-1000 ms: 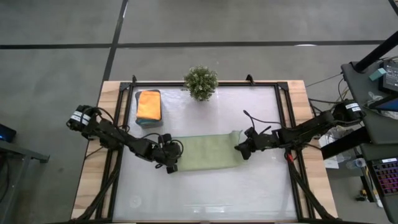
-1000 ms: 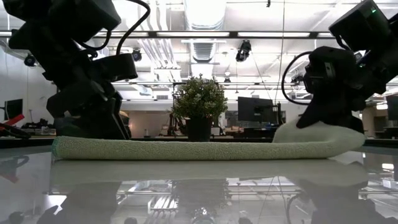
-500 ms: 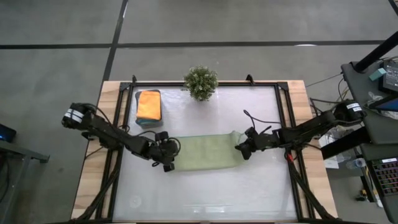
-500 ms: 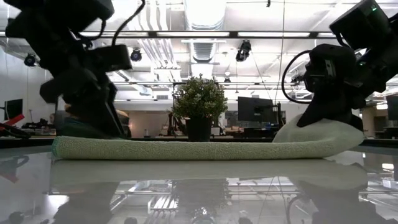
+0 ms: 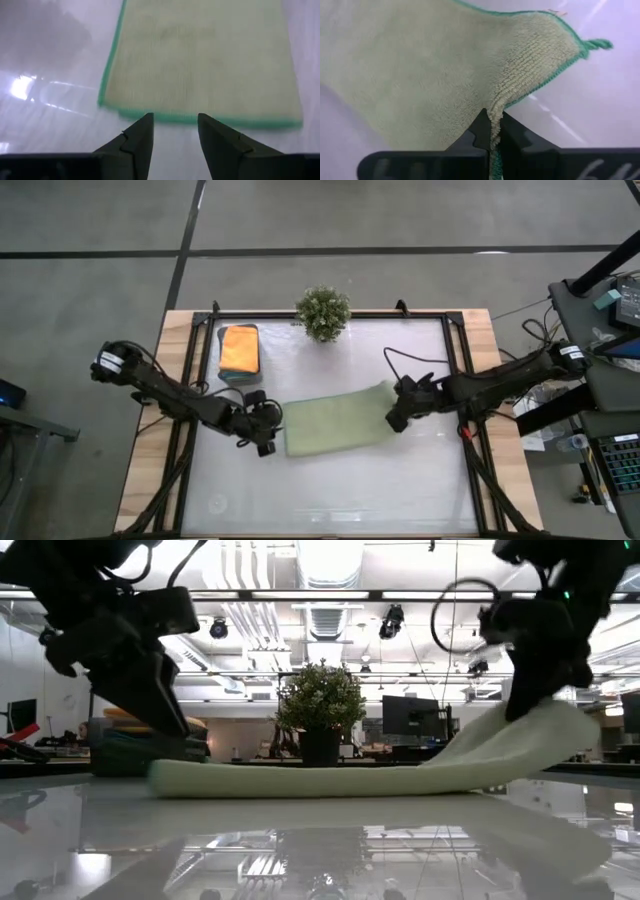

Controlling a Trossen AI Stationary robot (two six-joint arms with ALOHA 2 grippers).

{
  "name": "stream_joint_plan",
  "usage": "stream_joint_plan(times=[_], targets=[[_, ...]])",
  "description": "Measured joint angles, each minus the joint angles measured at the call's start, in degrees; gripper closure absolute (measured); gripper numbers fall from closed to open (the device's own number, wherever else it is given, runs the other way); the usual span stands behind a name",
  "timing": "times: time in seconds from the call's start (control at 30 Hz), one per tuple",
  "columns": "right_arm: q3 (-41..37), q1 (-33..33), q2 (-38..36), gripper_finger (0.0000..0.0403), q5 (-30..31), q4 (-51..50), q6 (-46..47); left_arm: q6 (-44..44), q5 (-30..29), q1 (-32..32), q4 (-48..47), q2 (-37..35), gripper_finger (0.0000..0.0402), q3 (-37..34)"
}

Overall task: Fold microfiber towels
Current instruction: Fold the green microfiber cloth

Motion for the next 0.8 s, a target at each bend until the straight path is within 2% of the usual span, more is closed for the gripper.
stream_joint_plan(times=[0.13,0.27,0.47,0.67,0.8], targets=[[7.35,-0.17,0.03,0.0394,2.86,-10.81,-0.46,-1.77,0.07,-0.64,-0.1,0.26,0.0262,-0.22],[12.48,-0.15,0.5,0.0394,3.63,-13.85,-0.36,-3.16,0.09,-1.41,-0.16,0.26,0.0262,-0.96],[16.49,-0.13,7.17,0.0394,1.69,-9.49,-1.03,-3.47,0.12,-2.99,0.93,1.18,0.0263,-1.13],[20.93,-0.13,17.7,0.0394,-4.38,1.79,-7.66,-4.36,0.12,-3.64,2.31,3.34,0.0263,-1.18],[26.59,-0.2,24.99,0.0394,-5.33,3.39,-11.46,-4.8,0.12,-3.81,3.35,5.3,0.0263,-1.2]])
